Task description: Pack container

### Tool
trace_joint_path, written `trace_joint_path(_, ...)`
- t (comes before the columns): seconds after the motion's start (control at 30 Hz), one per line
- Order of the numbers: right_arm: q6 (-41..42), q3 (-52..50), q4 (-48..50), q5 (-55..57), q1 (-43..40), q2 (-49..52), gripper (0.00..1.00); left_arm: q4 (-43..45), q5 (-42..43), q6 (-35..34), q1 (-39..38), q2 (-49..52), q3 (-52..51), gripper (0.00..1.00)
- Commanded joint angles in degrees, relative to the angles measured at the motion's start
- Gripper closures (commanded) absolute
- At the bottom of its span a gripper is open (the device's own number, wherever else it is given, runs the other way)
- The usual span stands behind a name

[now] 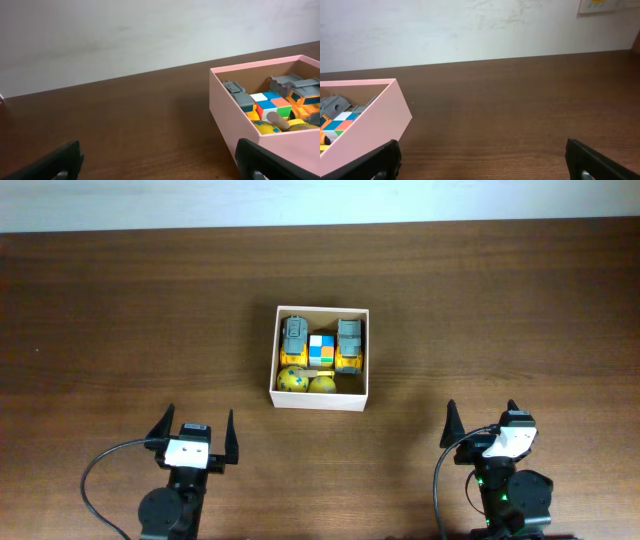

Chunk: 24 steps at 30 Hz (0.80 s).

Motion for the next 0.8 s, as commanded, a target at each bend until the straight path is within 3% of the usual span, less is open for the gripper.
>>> trace_joint_path(0.0,-0.4,-0.6,0.2,-0.1,-0.4,-0.6,0.01,0.0,-0.8,0.7,0.3,-0.3,-0.3,0.01)
trace_joint_path(0.37,-0.4,-0.6,0.2,-0.1,-0.4,-0.6,0.01,0.0,-0.8,0.7,0.4,-0.3,-0.3,0.01)
trace_joint_path(0.77,-0.4,-0.6,0.2,-0.1,-0.4,-0.6,0.01,0.0,-0.8,0.7,7.7,-0.3,-0.3,0.01)
